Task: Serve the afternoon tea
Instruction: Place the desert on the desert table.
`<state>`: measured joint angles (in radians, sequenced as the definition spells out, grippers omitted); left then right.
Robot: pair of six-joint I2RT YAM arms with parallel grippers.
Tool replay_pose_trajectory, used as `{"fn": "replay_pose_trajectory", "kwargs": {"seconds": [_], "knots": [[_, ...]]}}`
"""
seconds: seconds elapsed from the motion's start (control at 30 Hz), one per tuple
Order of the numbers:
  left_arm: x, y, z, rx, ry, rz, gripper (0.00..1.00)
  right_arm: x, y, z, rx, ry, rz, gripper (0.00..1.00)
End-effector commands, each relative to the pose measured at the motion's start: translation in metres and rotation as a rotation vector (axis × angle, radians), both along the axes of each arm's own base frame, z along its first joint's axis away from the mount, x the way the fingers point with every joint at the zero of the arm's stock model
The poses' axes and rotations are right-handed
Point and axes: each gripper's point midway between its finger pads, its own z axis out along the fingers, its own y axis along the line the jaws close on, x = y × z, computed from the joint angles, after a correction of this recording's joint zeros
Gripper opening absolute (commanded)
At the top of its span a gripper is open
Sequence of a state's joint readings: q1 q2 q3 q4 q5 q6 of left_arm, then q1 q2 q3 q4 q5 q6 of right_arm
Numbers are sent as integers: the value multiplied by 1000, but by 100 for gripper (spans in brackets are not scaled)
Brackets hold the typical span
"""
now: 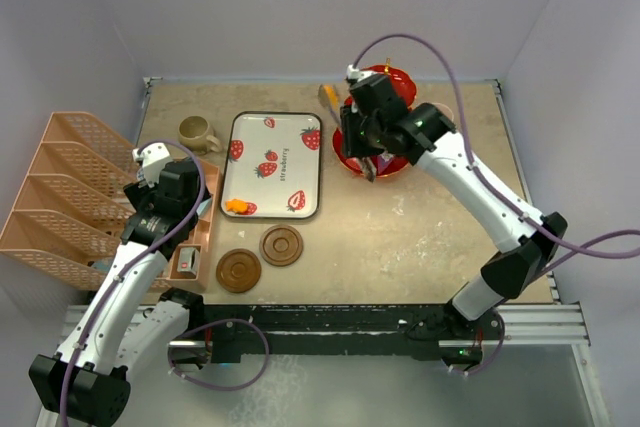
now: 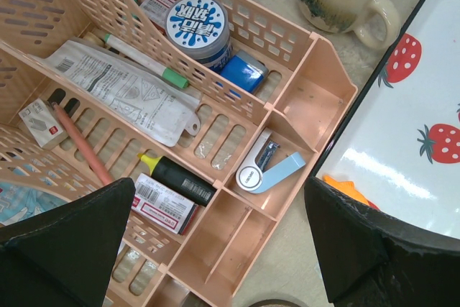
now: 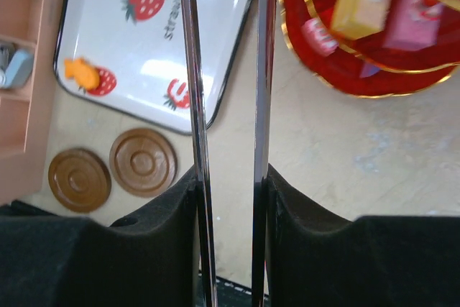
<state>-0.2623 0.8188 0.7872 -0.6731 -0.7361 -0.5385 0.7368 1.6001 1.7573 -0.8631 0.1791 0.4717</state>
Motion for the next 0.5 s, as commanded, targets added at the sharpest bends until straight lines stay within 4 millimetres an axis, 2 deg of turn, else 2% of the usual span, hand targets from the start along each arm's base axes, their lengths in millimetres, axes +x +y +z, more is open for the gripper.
{"fn": "replay_pose_trajectory", "kwargs": {"seconds": [0.0, 0.2, 0.47], "knots": [[6, -1, 18, -14, -60, 7, 100, 19, -41, 38, -21, -100, -70, 30], [5, 0, 18, -13, -58, 10, 100, 34, -72, 48, -26, -129, -125, 30], [5, 1, 18, -11, -58, 12, 100, 38, -85, 48, -21, -132, -145, 30]]}}
